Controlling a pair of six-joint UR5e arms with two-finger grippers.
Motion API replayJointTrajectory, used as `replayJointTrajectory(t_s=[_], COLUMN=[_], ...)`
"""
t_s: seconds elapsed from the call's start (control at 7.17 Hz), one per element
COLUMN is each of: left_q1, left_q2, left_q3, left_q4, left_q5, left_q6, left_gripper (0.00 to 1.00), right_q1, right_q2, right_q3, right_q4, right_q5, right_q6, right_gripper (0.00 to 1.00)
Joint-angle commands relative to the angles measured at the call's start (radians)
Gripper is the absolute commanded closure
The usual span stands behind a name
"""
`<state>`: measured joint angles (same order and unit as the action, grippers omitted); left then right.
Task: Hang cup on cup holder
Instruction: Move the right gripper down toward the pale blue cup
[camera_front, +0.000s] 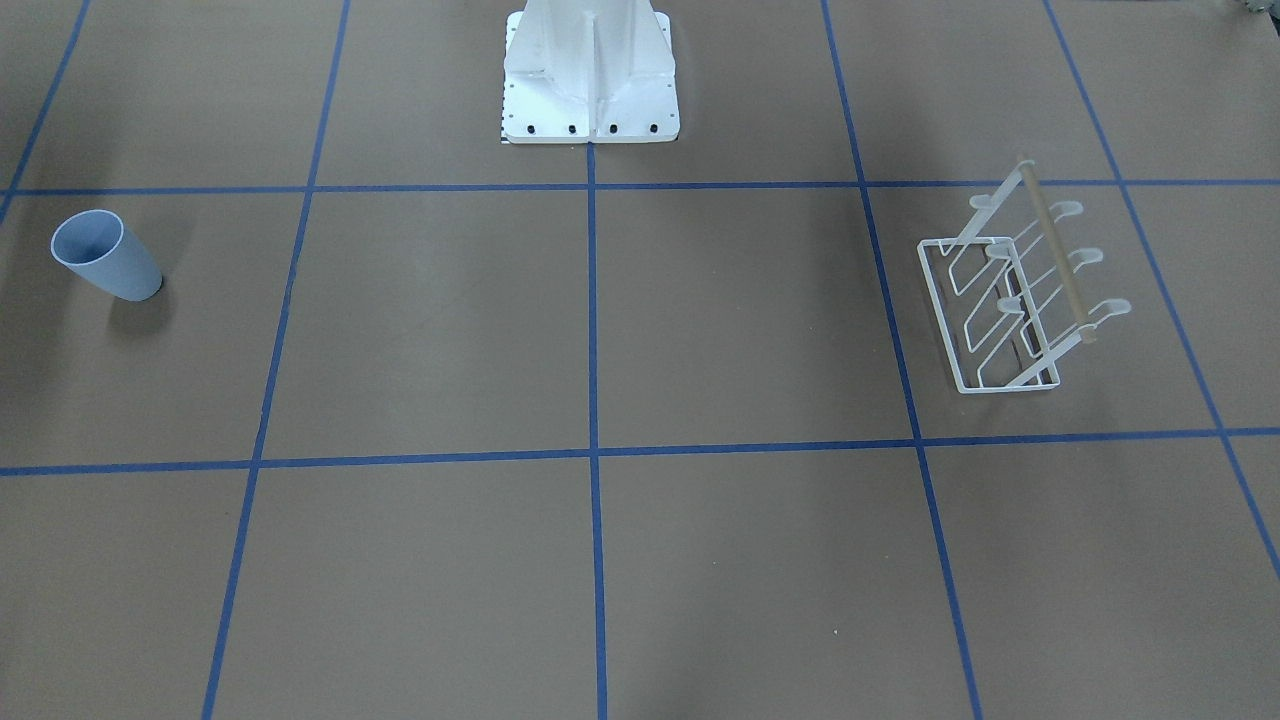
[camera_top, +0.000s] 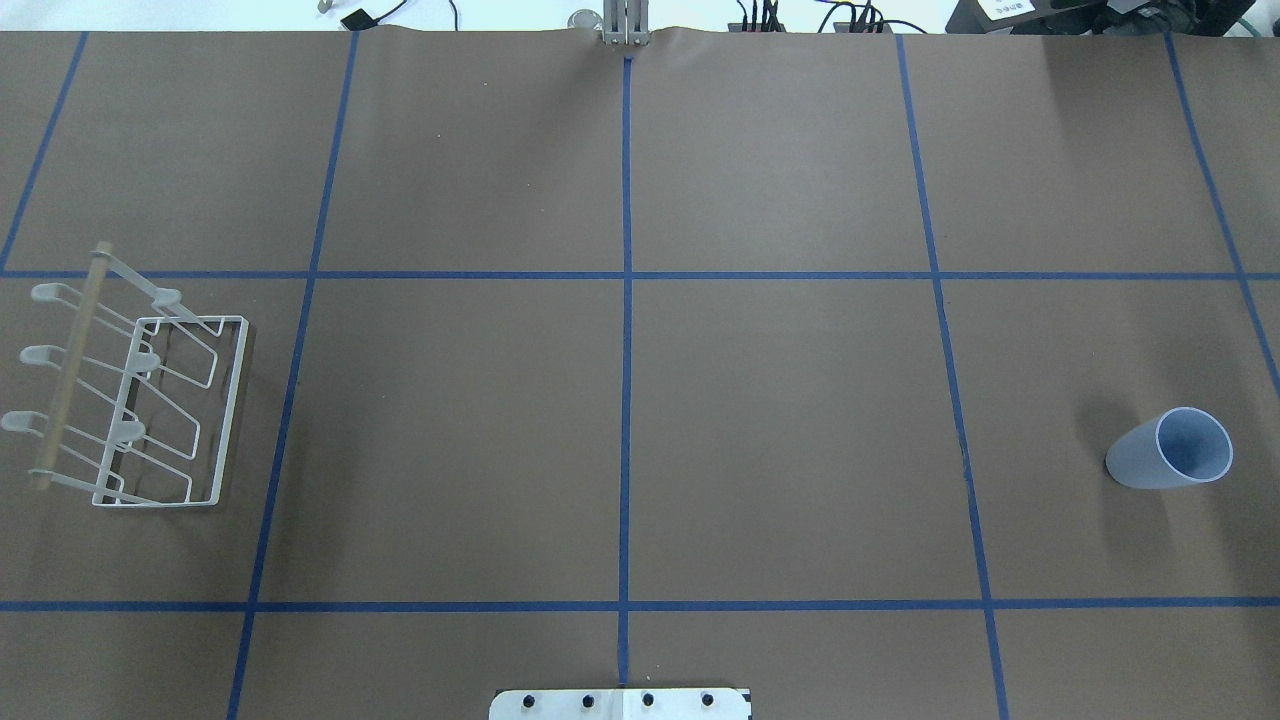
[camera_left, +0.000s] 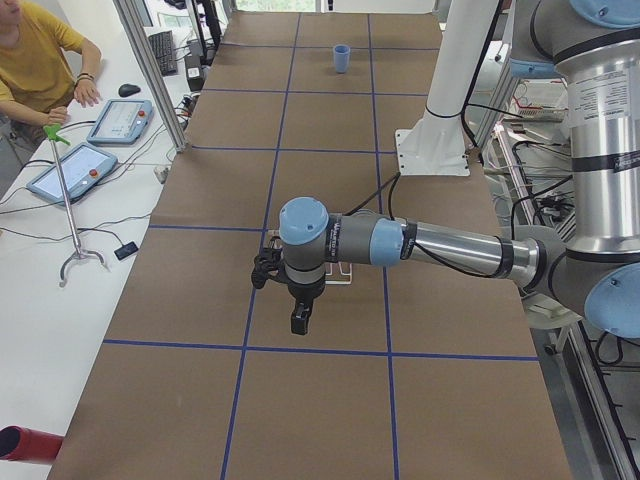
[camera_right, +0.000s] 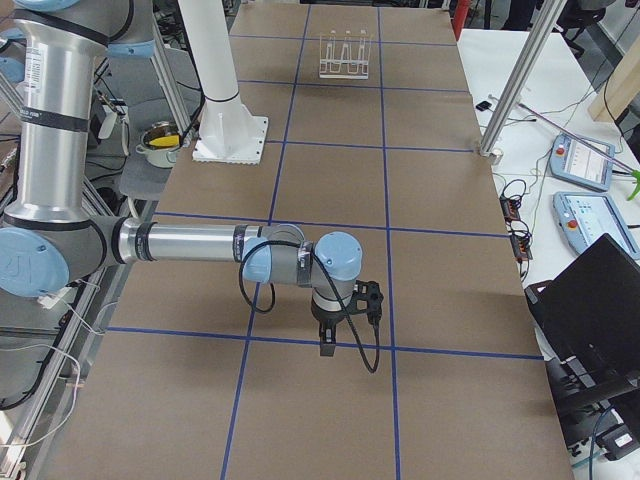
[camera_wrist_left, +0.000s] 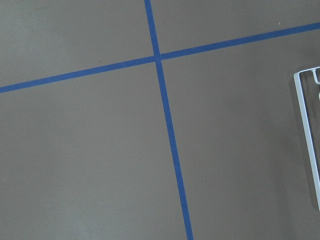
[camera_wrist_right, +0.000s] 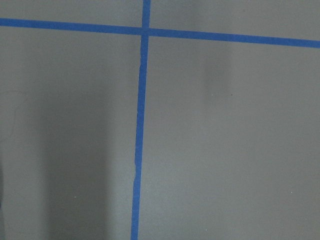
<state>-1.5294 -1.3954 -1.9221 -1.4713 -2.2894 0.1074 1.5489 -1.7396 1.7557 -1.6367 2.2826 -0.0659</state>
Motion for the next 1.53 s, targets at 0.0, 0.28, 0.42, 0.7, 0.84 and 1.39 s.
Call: replayJointTrajectory(t_s=[0.0,0.28,0.42,0.7,0.84,1.39], left_q1=[0.000,-0.002,-0.002,-0.002,-0.002,-0.002], left_q2=[0.001,0.003,0.013,0.010,-0.011,-0.057], left_q3=[-0.008,-0.029,-0.038,-0.061,-0.064,-0.071], left_q4=[0.000,0.005,0.003,0.000,-0.003,-0.054], left_q5=[-0.001,0.001,0.002,0.001,0.005,-0.014], left_q6=[0.001,0.000,0.000,-0.009,-0.009,-0.006], left_gripper=[0.02,0.02,0.02,0.02,0.02,0.02], right_q1=[0.000,0.000,0.000,-0.001,-0.001,-0.023], right_q2=[0.000,-0.003,-0.003,0.002,0.053,-0.004], right_q3=[0.016,0.047,0.045,0.059,0.061,0.048], right_q4=[0.000,-0.002,-0.002,0.001,0.002,0.255], right_q5=[0.000,-0.003,-0.005,0.014,0.017,0.139], right_q6=[0.002,0.000,0.000,0.003,-0.003,0.006], right_gripper=[0.00,0.00,0.00,0.00,0.00,0.00])
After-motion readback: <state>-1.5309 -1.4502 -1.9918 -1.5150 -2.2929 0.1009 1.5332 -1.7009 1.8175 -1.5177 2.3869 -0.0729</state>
